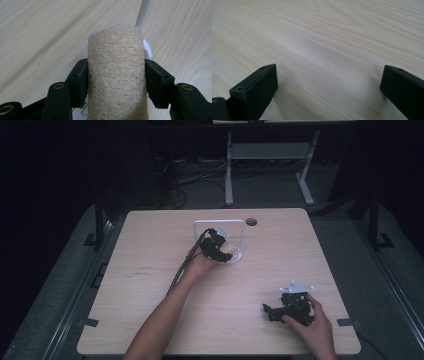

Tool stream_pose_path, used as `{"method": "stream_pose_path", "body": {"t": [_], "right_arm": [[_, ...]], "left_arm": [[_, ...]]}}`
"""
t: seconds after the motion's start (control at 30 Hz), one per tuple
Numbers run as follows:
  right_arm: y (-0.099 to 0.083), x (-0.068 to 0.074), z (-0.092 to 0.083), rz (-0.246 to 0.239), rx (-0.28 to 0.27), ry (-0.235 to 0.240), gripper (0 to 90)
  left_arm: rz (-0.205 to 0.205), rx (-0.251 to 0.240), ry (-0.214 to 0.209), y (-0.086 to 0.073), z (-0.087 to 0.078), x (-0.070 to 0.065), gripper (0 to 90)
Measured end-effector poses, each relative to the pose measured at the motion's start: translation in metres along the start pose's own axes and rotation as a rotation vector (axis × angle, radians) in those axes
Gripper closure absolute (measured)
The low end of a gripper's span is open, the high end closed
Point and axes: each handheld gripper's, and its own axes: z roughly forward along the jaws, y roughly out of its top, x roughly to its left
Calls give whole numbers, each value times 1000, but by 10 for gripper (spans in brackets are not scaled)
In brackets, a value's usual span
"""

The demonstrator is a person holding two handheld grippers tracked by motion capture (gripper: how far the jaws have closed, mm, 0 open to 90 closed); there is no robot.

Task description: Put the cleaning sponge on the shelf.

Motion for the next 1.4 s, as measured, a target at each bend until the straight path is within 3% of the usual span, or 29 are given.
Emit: {"method": "stream_pose_path", "body": {"t": [0.83,0.97,1.13,1.27,1.4], "right_arm": [[0,0,0,0,0,0,9],[0,0,0,1,0,0,9],[0,0,0,0,0,2,9],[0,0,0,1,1,0,10],[0,0,0,2,1,0,10]], "left_arm": [[7,-5,-22,5,2,-6,380],[12,-16,-22,7,-7,-7,380],[-16,-42,-15,8,-24,-8,393],[-5,-47,-11,7,-38,-7,430],[-30,-75,-57,2,-51,-8,567]]}}
